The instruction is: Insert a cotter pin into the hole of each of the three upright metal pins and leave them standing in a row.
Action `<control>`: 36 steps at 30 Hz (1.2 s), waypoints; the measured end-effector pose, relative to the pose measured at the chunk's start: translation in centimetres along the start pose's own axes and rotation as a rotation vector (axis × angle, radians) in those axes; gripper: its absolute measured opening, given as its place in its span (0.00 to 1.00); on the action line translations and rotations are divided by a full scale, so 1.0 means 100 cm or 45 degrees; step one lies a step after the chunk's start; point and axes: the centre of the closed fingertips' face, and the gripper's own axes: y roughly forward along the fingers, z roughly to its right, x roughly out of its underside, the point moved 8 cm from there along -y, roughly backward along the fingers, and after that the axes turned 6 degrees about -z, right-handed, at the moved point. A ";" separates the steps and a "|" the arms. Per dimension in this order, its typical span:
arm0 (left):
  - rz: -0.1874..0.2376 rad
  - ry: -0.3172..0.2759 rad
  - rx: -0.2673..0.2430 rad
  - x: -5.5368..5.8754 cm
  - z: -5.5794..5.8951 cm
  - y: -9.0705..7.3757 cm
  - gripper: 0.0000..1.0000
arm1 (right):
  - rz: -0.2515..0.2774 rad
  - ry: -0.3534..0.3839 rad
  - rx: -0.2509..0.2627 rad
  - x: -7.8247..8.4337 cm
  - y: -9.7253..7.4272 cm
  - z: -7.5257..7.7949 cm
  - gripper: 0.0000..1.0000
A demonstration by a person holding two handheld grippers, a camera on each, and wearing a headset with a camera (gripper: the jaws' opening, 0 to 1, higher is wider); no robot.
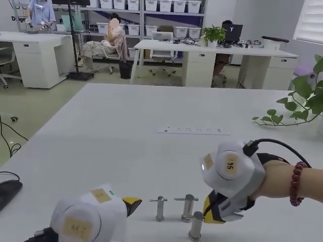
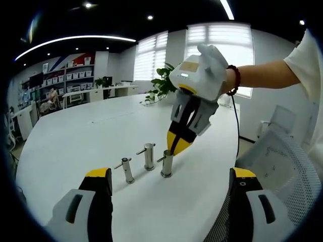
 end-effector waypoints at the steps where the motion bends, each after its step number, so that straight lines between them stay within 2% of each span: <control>1: 0.001 0.000 0.000 0.000 0.000 0.000 0.96 | -0.001 0.003 0.000 0.000 0.000 0.000 0.04; 5: 0.002 -0.002 0.000 0.000 0.000 0.000 0.96 | 0.011 0.023 -0.006 0.001 0.000 0.000 0.05; 8: 0.003 -0.004 0.001 0.000 0.000 0.000 0.96 | 0.037 0.055 -0.008 0.002 -0.002 0.000 0.11; 13: -0.001 -0.002 0.001 0.000 0.000 0.000 0.96 | 0.042 0.078 -0.014 0.007 -0.003 0.000 0.11; 21: -0.007 -0.002 0.000 0.000 -0.001 0.001 0.95 | 0.020 0.080 -0.008 0.013 -0.004 -0.001 0.10; 26: -0.009 -0.003 -0.003 0.000 -0.001 0.000 0.95 | 0.032 0.073 -0.008 0.011 -0.004 0.000 0.05; 36: -0.007 -0.008 -0.009 0.000 -0.002 -0.001 0.94 | 0.025 0.048 0.000 0.008 -0.003 -0.001 0.05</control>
